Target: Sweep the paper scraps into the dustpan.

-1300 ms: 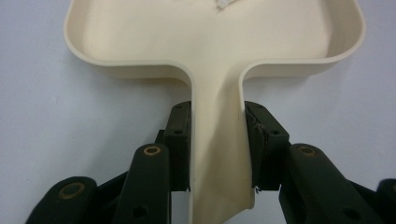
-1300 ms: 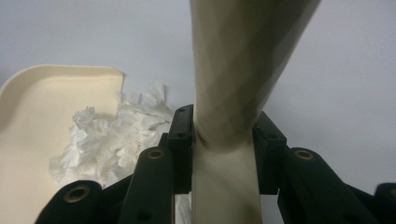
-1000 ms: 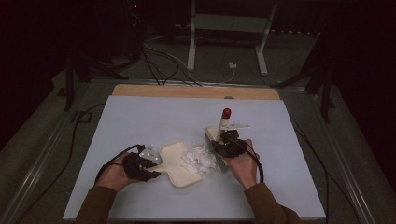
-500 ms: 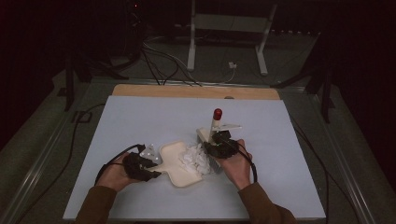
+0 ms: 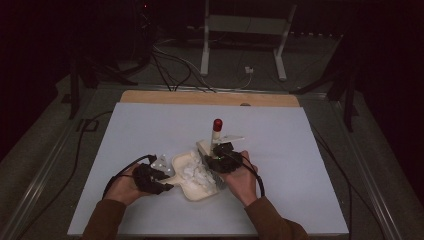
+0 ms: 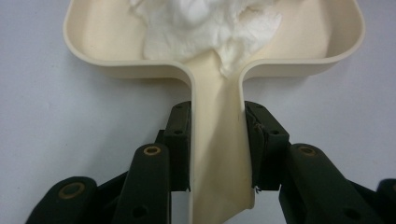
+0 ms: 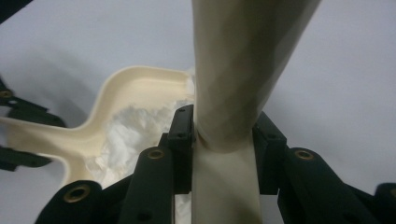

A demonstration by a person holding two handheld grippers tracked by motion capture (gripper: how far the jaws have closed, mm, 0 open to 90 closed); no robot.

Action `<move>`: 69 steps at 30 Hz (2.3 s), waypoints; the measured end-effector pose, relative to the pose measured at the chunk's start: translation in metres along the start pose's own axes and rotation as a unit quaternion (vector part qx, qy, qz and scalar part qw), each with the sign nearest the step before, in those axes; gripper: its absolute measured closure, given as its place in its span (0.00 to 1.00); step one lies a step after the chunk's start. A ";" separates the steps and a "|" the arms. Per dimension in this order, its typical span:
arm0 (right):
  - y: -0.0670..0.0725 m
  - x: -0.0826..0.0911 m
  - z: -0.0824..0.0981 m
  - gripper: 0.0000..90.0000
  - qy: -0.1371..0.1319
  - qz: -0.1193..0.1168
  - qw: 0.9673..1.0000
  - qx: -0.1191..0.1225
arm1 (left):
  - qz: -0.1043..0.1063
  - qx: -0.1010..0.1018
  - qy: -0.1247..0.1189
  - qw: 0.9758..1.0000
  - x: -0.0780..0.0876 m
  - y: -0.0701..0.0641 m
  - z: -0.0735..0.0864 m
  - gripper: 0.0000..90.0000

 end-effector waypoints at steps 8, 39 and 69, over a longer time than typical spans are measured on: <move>0.018 0.002 -0.002 0.75 0.001 -0.023 1.000 0.017 | -0.001 0.000 0.000 1.000 0.000 0.000 0.000 0.74; -0.036 -0.001 -0.012 0.75 -0.024 0.042 0.999 0.010 | 0.002 0.004 -0.002 1.000 0.000 0.000 0.000 0.73; 0.033 -0.005 0.000 0.75 -0.024 -0.008 0.997 0.071 | 0.001 0.004 -0.003 1.000 -0.001 -0.001 0.000 0.74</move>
Point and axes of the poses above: each handheld gripper's, and its own axes: x roughly backward along the jaws, z roughly out of its underside, y roughly to its left, the point moved 5 cm from there along -x, roughly forward along the jaws, and after that the axes turned 3 degrees about x, right-handed, at the moved point
